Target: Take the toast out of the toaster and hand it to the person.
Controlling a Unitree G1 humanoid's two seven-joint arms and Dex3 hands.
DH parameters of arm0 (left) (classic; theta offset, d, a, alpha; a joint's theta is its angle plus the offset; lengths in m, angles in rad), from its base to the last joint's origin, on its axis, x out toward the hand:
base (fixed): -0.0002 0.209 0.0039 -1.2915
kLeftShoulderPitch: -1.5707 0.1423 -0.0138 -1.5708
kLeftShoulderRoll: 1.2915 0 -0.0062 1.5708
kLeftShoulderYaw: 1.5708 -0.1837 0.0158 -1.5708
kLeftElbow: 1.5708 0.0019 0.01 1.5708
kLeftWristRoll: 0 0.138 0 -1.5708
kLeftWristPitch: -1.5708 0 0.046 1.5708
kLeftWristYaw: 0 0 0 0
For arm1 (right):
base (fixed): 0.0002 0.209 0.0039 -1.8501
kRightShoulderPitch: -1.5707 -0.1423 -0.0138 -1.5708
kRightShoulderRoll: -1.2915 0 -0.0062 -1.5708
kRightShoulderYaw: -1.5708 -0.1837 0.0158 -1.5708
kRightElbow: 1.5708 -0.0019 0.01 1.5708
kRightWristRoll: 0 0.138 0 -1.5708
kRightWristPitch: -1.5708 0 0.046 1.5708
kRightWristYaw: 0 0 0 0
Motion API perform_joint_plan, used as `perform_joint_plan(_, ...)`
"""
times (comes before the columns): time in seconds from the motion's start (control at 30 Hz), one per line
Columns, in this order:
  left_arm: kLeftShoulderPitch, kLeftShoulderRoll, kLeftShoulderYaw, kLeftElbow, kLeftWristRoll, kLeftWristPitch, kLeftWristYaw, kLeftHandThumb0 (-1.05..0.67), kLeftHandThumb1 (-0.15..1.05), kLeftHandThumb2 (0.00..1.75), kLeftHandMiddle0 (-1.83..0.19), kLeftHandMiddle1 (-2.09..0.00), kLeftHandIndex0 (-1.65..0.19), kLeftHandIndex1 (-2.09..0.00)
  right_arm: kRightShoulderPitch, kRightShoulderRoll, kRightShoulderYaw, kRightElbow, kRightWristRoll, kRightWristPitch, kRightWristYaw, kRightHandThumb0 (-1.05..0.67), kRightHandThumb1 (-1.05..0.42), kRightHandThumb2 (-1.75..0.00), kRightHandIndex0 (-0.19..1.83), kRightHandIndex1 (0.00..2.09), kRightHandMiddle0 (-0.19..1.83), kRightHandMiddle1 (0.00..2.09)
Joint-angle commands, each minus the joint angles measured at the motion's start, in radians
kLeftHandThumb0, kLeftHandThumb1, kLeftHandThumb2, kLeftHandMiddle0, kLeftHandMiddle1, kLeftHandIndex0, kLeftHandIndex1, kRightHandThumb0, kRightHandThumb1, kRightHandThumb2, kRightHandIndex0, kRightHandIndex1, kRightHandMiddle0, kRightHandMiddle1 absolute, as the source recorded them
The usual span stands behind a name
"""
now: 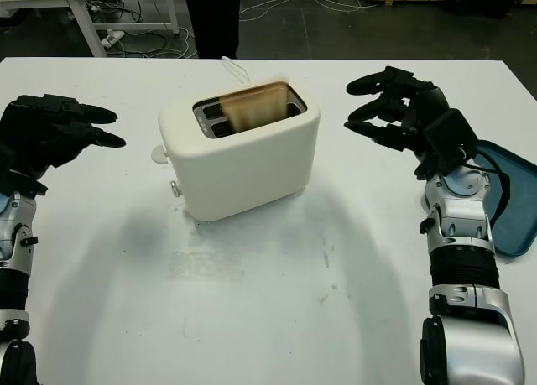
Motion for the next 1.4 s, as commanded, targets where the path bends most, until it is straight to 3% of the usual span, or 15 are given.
perform_joint_plan(0.0, 0.006, 0.01, 0.001, 0.005, 0.005, -0.004, 0.0, -1.05, 0.8, 0.01, -1.44, -0.07, -1.36, 0.0, -0.014, -0.008, -0.007, 0.014, 0.005, -0.027, 0.0, -0.69, -0.68, 0.0, 0.65, 1.11, 0.7, 0.75)
perform_joint_plan(0.27, 0.004, 0.005, 0.001, 0.009, -0.004, 0.002, -0.007, -1.05, 0.8, 0.0, -1.44, -0.08, -1.36, 0.0, -0.038, -0.034, 0.003, 0.001, -0.028, -0.035, -0.018, -0.66, -0.68, 0.0, 0.64, 1.11, 0.67, 0.73)
perform_joint_plan(0.47, 0.01, 0.007, -0.003, -0.006, 0.006, 0.01, 0.002, -1.05, 0.8, 0.0, -1.44, -0.08, -1.36, 0.0, -0.187, -0.068, 0.024, 0.039, -0.057, -0.053, 0.003, -0.71, -0.66, 0.0, 0.66, 1.06, 0.67, 0.7)
perform_joint_plan(0.67, 0.014, 0.006, -0.003, -0.012, 0.005, 0.012, 0.005, -1.05, 0.8, 0.0, -1.44, -0.08, -1.37, 0.0, -0.314, -0.072, 0.103, -0.033, -0.141, 0.004, -0.015, -0.73, -0.57, 0.0, 0.63, 1.12, 0.7, 0.77)
perform_joint_plan(0.83, 0.013, 0.006, -0.004, -0.006, 0.008, -0.001, 0.004, -1.05, 0.8, 0.0, -1.44, -0.08, -1.36, 0.0, -0.403, -0.072, 0.194, -0.013, -0.241, -0.124, -0.006, -0.85, -0.61, -0.01, 0.51, 1.27, 0.54, 1.05)
perform_joint_plan(1.0, 0.015, 0.003, -0.004, -0.009, 0.007, 0.003, 0.007, -1.05, 0.8, 0.0, -1.44, -0.08, -1.37, 0.0, -0.465, -0.047, 0.28, 0.054, -0.355, -0.245, -0.054, -0.97, -0.64, -0.01, 0.58, 1.23, 0.62, 1.0)
perform_joint_plan(1.1, 0.019, 0.004, -0.003, -0.014, 0.007, 0.011, 0.012, -1.05, 0.79, 0.0, -1.45, -0.08, -1.37, -0.01, -0.47, -0.04, 0.352, 0.03, -0.458, -0.261, -0.081, -0.99, -0.68, -0.01, 0.5, 1.32, 0.58, 1.05)
perform_joint_plan(1.23, 0.019, 0.007, -0.003, -0.013, 0.007, 0.009, 0.012, -1.05, 0.79, 0.0, -1.44, -0.08, -1.37, 0.0, -0.454, -0.037, 0.421, -0.018, -0.563, -0.28, -0.106, -0.92, -0.67, 0.0, 0.49, 1.3, 0.54, 1.01)
perform_joint_plan(1.37, 0.018, 0.005, -0.005, -0.013, 0.005, 0.009, 0.009, -1.05, 0.79, 0.0, -1.44, -0.08, -1.36, 0.0, -0.43, -0.031, 0.463, -0.038, -0.626, -0.29, -0.133, -0.63, -0.59, 0.0, 0.48, 1.15, 0.61, 0.77)
